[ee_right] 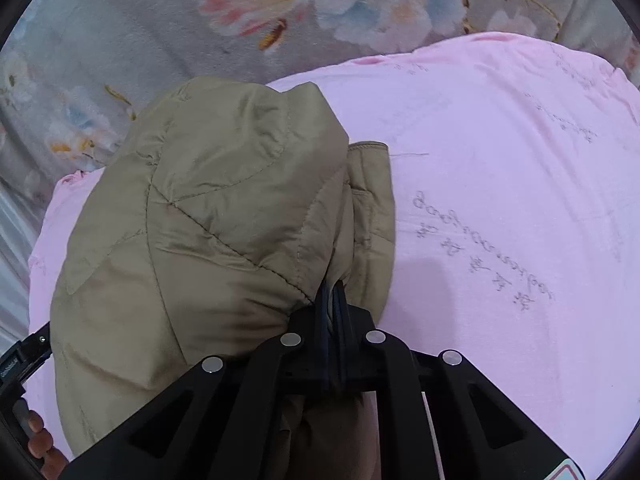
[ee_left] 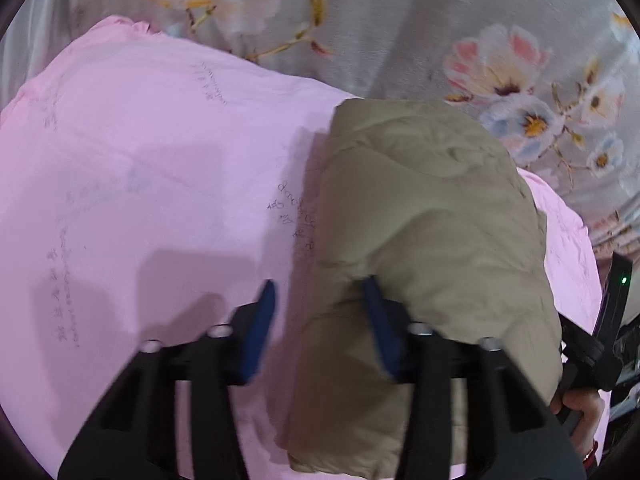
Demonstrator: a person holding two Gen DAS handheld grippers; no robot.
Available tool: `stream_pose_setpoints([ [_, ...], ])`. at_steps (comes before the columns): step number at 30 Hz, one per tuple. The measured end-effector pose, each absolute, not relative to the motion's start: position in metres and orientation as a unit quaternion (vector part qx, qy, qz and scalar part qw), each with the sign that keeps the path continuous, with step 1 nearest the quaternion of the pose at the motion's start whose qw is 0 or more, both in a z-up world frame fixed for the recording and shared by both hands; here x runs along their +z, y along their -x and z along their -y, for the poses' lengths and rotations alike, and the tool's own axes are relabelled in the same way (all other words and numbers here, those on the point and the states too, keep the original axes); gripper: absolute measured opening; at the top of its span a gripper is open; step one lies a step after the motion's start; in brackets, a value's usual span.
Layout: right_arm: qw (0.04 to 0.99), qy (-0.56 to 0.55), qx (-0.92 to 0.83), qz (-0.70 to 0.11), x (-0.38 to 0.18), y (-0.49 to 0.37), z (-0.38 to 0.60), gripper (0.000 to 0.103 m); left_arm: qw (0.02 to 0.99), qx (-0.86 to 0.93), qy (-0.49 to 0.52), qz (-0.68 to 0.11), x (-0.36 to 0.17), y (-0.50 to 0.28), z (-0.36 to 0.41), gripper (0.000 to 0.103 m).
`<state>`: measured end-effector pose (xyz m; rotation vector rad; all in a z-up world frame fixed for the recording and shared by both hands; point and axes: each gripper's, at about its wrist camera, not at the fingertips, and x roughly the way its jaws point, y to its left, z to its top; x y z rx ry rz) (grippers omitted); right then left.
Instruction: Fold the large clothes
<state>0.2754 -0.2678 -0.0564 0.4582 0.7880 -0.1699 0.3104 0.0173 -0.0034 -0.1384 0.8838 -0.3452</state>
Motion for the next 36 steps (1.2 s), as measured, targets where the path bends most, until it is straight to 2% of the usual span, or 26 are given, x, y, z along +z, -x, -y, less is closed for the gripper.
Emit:
stream_pose_setpoints([
  [1,0.898,-0.223,-0.070,-0.374,-0.053,-0.277,0.262,0.009,0.889,-0.165,0.057,-0.422,0.001,-0.308,-0.017,0.019],
  [2,0.900,-0.219,-0.064,-0.371,-0.051,-0.279,0.255,0.009,0.892,-0.161,0.049,-0.420,0.003,-0.308,-0.018,0.019],
  [11,0.902,-0.090,-0.136,-0.399,-0.058,-0.284,0.237,0.007,0.919,-0.087,-0.032,-0.383,-0.011,-0.303,-0.003,0.019],
  [13,0.899,-0.085,-0.156,-0.401,-0.049,-0.275,0.245,0.006,0.924,-0.068,-0.066,-0.370,-0.009,-0.295,0.010,0.019],
  [15,0.913,-0.088,-0.152,-0.367,-0.024,-0.253,0.243,0.006,0.926,-0.062,-0.082,-0.364,-0.004,-0.287,0.016,0.019],
  [19,0.934,-0.078,-0.102,-0.332,0.009,-0.225,0.219,0.006,0.927,-0.072,-0.069,-0.360,0.007,-0.275,0.019,0.019],
  [23,0.911,-0.049,-0.107,-0.395,-0.036,-0.241,0.213,0.006,0.929,-0.065,-0.080,-0.356,0.006,-0.265,0.029,0.019],
  [26,0.906,-0.045,-0.149,-0.393,-0.038,-0.230,0.220,0.007,0.928,-0.078,-0.073,-0.357,0.008,-0.256,0.030,0.019],
  [32,0.920,-0.083,-0.121,-0.364,-0.024,-0.187,0.216,0.009,0.929,-0.097,-0.077,-0.348,0.011,-0.225,0.037,0.020],
  [35,0.925,-0.074,-0.121,-0.352,-0.024,-0.162,0.203,0.023,0.930,-0.105,-0.077,-0.342,0.011,-0.209,0.042,0.022],
  [36,0.927,-0.069,-0.124,-0.346,-0.024,-0.155,0.200,0.033,0.931,-0.106,-0.078,-0.341,0.010,-0.203,0.044,0.022],
])
